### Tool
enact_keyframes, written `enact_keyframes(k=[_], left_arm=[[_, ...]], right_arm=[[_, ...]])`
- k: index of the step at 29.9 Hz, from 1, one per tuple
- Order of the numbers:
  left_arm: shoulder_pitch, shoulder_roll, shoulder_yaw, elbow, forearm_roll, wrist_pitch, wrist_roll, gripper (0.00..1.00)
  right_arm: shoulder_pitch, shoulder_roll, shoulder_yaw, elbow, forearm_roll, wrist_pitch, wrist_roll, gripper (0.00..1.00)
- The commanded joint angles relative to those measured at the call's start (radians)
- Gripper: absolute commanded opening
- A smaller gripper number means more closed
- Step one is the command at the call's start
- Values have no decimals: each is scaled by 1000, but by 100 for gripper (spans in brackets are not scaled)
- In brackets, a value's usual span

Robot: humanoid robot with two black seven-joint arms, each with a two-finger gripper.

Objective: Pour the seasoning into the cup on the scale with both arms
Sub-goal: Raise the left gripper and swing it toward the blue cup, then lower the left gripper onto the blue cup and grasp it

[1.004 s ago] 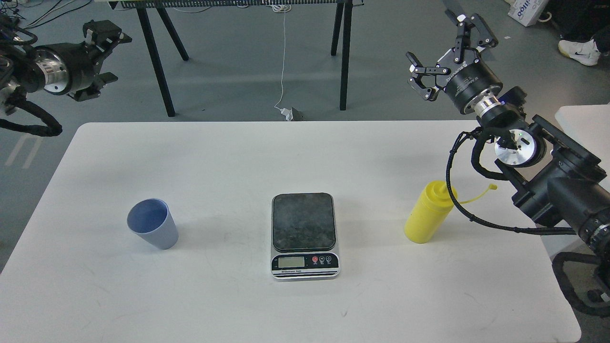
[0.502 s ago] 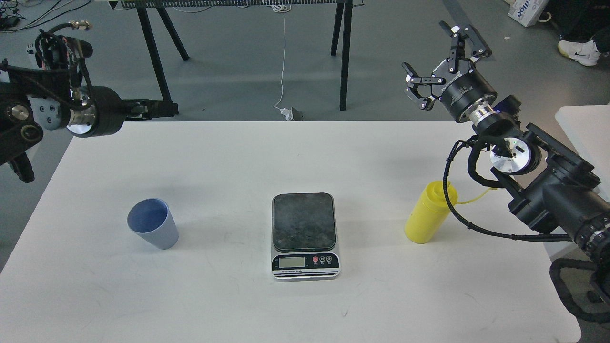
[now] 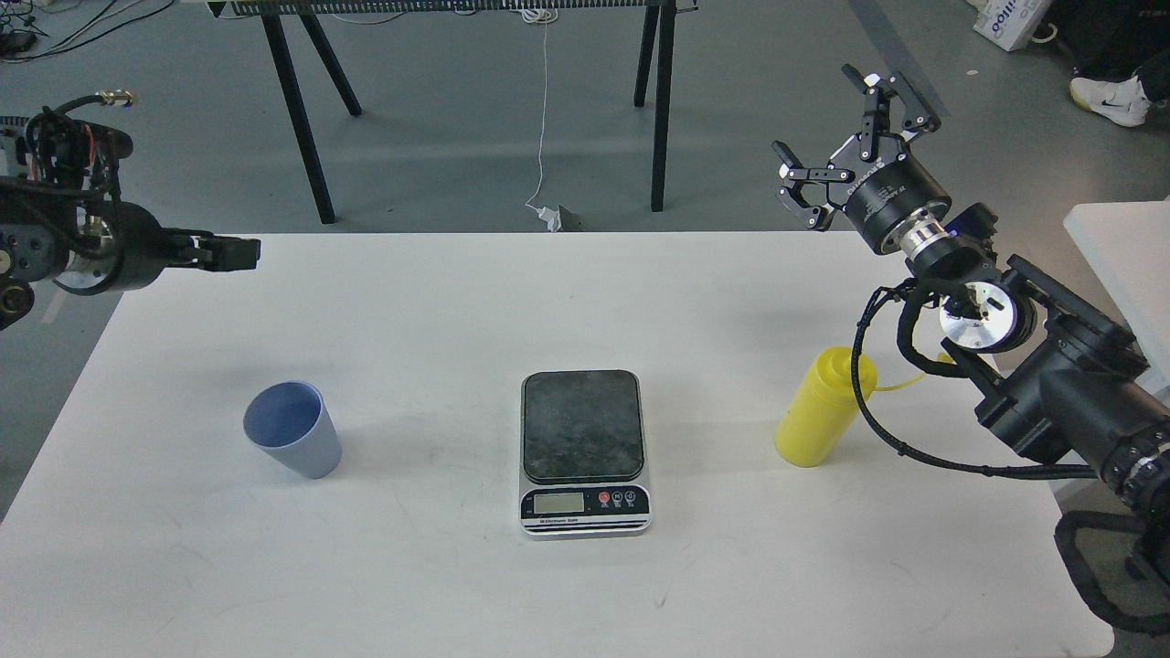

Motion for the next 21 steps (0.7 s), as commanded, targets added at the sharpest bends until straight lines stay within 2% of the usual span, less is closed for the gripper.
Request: enact_keyframes(k=[1, 3, 8, 21], left_arm=[[14, 44, 20, -1, 68, 0, -219, 95], [15, 68, 21, -33, 68, 0, -374, 95], [15, 92, 20, -112, 68, 0, -374, 95], [46, 12, 84, -101, 81, 0, -374, 95]], right_arm=[[-1, 0, 0, 1, 0, 0, 0, 100], [-3, 0, 0, -1, -1, 0, 0, 100], [-5, 5, 0, -2, -1, 0, 0, 100], [-14, 15, 0, -2, -1, 0, 1, 100]])
